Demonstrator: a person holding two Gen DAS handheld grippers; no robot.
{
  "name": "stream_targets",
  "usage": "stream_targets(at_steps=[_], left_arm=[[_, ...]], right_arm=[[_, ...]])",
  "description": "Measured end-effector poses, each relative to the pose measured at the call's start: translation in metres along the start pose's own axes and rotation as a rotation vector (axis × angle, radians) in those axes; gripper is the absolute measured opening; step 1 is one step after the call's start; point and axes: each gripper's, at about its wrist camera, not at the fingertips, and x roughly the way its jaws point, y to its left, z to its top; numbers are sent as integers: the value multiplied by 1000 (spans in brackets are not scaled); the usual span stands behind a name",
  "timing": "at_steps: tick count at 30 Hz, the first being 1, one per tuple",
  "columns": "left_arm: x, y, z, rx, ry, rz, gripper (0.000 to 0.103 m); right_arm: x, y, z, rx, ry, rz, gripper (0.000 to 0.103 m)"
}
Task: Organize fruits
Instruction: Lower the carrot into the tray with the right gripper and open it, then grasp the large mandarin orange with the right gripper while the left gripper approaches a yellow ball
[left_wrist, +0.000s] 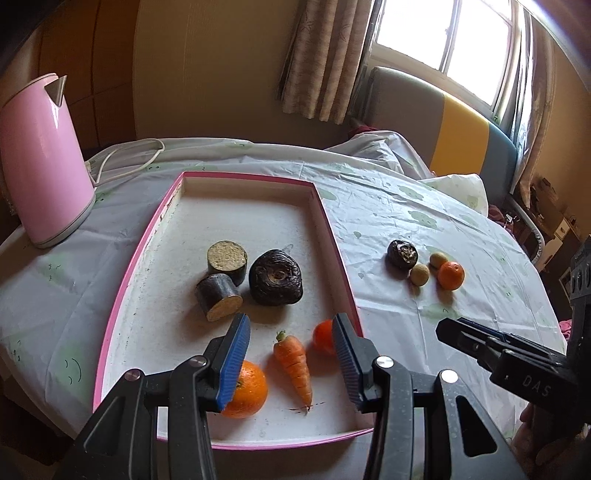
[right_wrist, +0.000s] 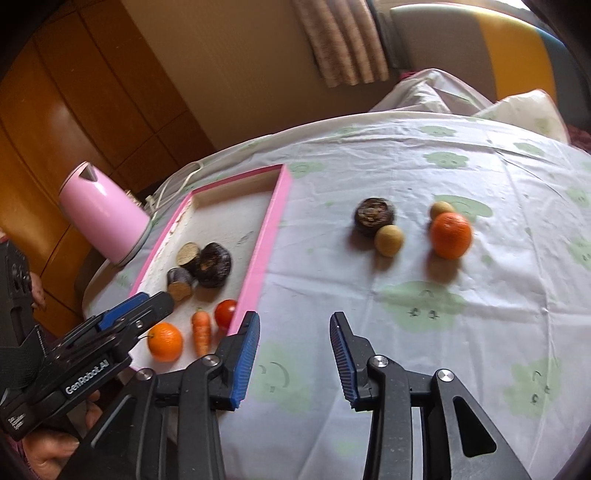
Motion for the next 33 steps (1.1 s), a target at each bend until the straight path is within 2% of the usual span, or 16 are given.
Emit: stream_targets(at_steps=[4,6,10,12,13,23,25,27,33], left_arm=[[3,-10,0,25,11,-17,47],[3,-16,-1,37,14,-25,47],[5,-29,-2,71,22,-57,47],[5,-37,-3,87,25,-78,47],[6,-40,-3,97,28,-84,47],[13,-67,-12,170,63,-143,47],[15,-71,-14,182,73,-151,47],[17,-75,-14,193,77,-159,47],[28,-90,-1,193,82,-202,45]], right_arm=[[-4,-21,0,50,-9,-39,41],[-8,-33,0,71,-20,-69,48],[-16,-55,1,114,-35,-120,52],[-19,-67,1,145,-44,-145,60],[-21,-72,1,158,-48,-153,61],[-12,-92,3,167,-38,-189,61],[-10,-92,7,158,-49,-189,58],[-8,-91,14,132,-55,-191,49],[1,-95,34,129,-59,-175,49]])
